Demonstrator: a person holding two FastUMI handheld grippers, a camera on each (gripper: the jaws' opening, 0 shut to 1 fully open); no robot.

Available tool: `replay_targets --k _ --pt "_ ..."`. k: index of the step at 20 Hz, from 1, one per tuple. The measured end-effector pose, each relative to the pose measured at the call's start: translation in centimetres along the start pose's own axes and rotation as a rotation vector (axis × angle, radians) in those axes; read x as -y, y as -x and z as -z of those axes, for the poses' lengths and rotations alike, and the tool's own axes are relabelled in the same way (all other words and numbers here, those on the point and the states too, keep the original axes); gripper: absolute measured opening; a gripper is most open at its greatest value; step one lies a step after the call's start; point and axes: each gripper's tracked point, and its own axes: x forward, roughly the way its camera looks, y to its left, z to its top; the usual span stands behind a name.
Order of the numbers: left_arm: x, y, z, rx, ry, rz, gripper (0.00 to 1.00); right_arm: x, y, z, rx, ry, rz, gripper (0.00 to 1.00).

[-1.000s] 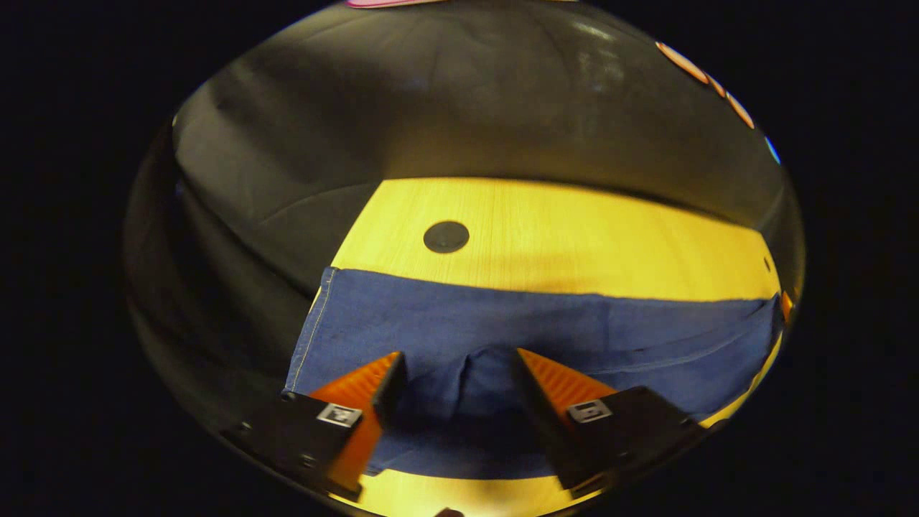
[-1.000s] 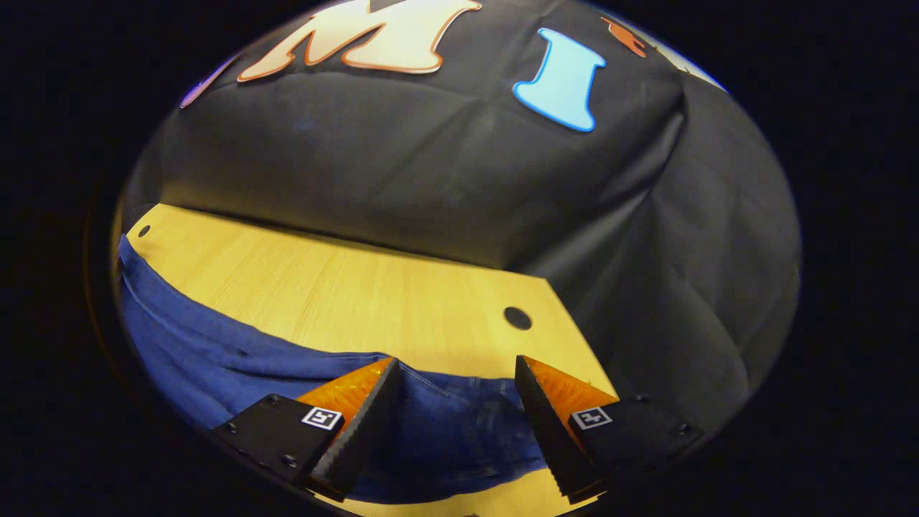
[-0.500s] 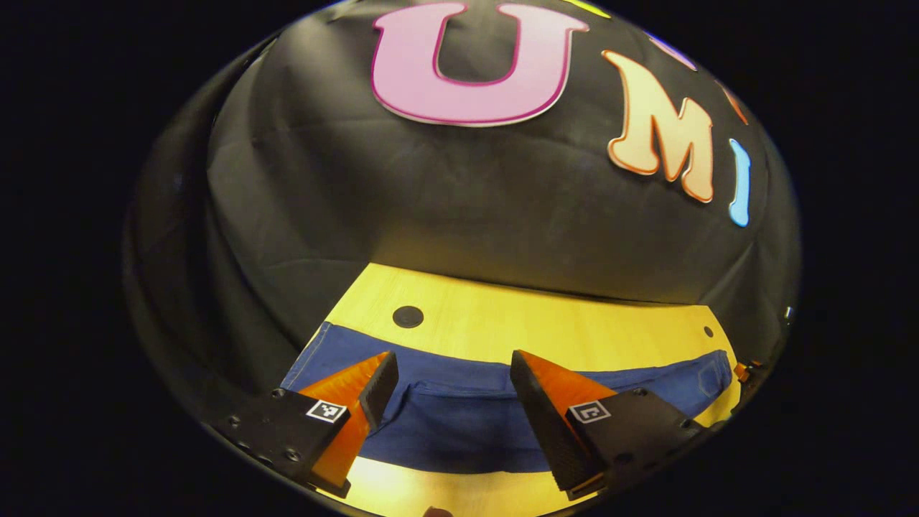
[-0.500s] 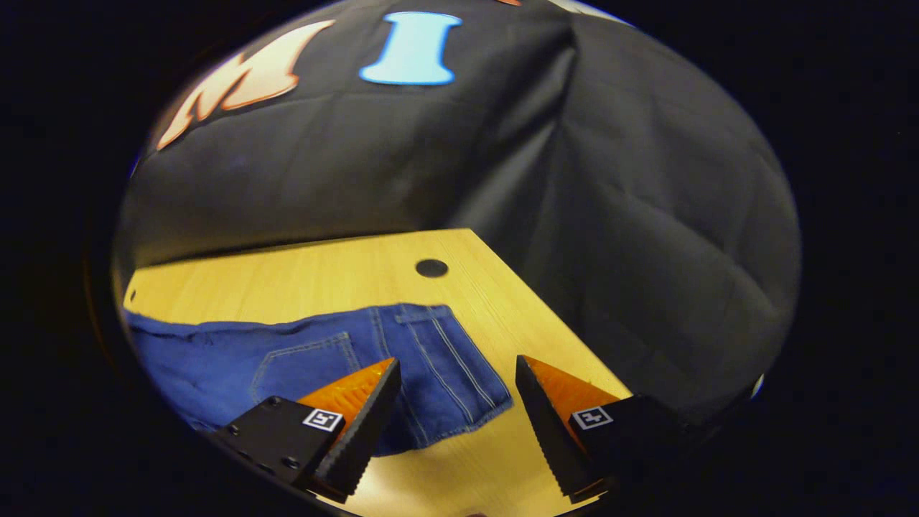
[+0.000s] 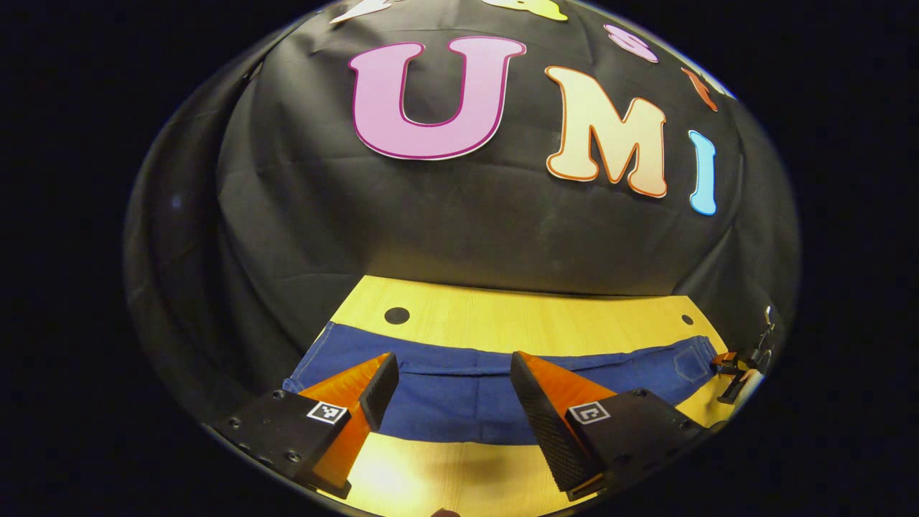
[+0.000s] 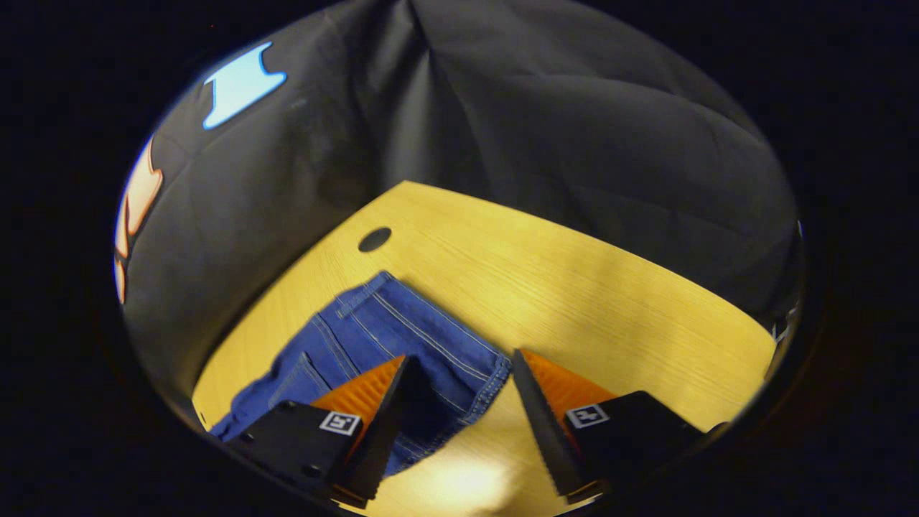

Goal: Grasp the waist and the cuffs of the jeans and fold them to make the two legs overlap; first hold the waist and fold one-third of the jeans toward the cuffs, then hold the cuffs and fold the remaining one-third in the same direction to finish folding.

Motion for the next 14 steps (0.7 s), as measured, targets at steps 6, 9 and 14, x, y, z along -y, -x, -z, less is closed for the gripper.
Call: replay_targets --k 6,9,14 --pt "-0.7 1.0 1.0 -0.01 0.061 -0.02 0.96 -0.7 0.4 -0.5 -0.024 0.072 -0.002 0.1" --pt "-0.9 2.0 0.4 0.018 0.098 -0.031 0.96 0.0 1.7 -2.4 0.05 0.169 0.087 0.08" --pt "-2.0 3.4 1.3 0.017 0.1 -0.046 0.96 -2.3 5.5 -5.5 0.183 0.104 0.098 0.07"
